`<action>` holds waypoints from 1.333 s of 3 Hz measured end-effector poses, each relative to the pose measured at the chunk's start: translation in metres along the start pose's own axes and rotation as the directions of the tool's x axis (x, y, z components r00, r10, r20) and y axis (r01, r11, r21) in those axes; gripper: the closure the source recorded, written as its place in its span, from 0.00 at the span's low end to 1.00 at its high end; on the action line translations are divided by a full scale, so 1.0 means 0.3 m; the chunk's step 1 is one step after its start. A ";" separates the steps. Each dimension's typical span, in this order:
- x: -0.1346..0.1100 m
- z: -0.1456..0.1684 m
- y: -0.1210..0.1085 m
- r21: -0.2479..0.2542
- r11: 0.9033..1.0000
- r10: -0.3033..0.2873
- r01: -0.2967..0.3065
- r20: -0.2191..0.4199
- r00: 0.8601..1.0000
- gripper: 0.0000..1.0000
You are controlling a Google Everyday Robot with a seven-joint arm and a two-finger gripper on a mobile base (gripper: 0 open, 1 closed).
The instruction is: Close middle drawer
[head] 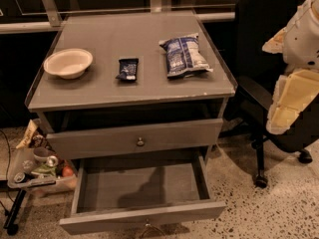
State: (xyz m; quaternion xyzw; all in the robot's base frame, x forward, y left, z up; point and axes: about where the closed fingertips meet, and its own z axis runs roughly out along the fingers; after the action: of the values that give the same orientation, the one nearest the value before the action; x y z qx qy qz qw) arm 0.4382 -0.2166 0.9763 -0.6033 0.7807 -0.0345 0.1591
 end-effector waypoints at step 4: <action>0.000 0.000 0.000 0.000 1.000 0.000 0.000 0.000 1.000 0.65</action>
Offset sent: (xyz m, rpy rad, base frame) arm 0.0000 0.0000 0.0000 0.0000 0.0000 0.0000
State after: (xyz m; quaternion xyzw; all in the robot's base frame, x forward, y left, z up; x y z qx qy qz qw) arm 0.4382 -0.2166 0.9763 -0.6033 0.7807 -0.0346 0.1592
